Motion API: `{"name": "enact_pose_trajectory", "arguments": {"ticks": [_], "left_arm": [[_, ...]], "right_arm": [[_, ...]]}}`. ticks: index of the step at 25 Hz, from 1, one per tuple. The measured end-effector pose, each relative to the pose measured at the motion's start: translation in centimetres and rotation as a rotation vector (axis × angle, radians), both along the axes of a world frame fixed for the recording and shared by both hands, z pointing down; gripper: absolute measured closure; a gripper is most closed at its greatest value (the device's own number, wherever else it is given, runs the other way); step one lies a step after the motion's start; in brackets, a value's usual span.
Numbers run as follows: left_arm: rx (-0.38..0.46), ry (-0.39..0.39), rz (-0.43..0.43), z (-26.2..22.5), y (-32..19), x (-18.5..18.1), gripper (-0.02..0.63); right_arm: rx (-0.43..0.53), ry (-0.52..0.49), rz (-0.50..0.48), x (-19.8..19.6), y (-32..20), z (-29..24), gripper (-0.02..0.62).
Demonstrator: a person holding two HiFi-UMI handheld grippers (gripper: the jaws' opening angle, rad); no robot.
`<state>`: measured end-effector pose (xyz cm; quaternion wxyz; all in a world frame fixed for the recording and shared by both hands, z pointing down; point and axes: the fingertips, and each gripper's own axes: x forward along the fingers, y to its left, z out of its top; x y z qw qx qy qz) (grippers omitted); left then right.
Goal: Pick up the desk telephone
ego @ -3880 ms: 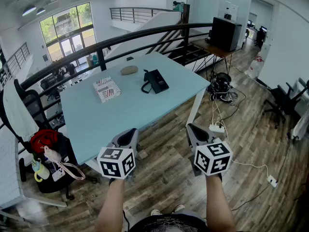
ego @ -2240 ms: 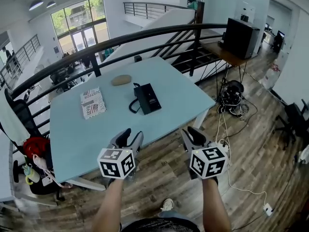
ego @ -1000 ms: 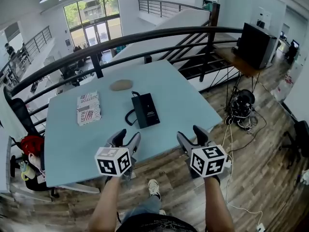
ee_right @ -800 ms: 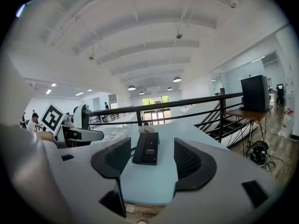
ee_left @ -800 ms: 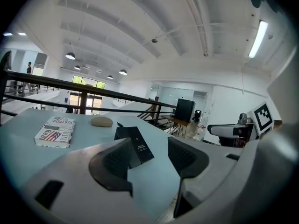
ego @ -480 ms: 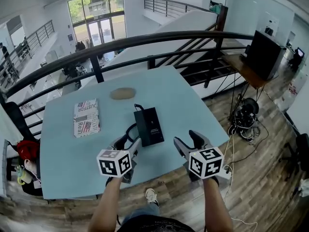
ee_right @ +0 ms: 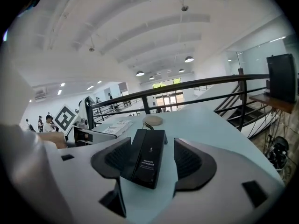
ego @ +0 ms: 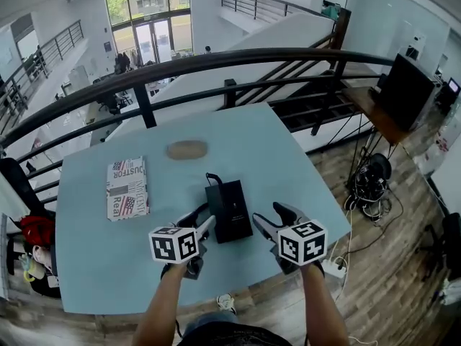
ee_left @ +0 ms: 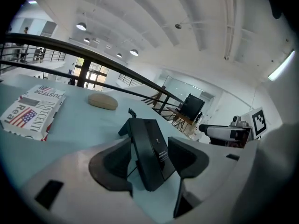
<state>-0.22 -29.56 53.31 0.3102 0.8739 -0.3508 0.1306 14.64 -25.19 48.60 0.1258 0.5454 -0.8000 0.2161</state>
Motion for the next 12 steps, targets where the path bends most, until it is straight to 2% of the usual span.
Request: {"name": "enact_pose_trajectory", "arguments": {"ticks": [5,9,12], "left_arm": [[-0.105,0.018,0.044,2.6,-1.8,0.5,0.376],[-0.210,0.085,0.067,4.0,-2.6,1.1,0.350],[-0.258,0.116,0.077,5.0,-3.0,1.2,0.344]], "right_arm": [[-0.085,-0.004,-0.081,-1.2,-2.4,2.6,0.331],[-0.154,-0.016,-0.130,-1.8,-3.8,4.8,0.331],[-0.212,-0.043,-0.158,-2.2,-4.4,6.5,0.331]]}}
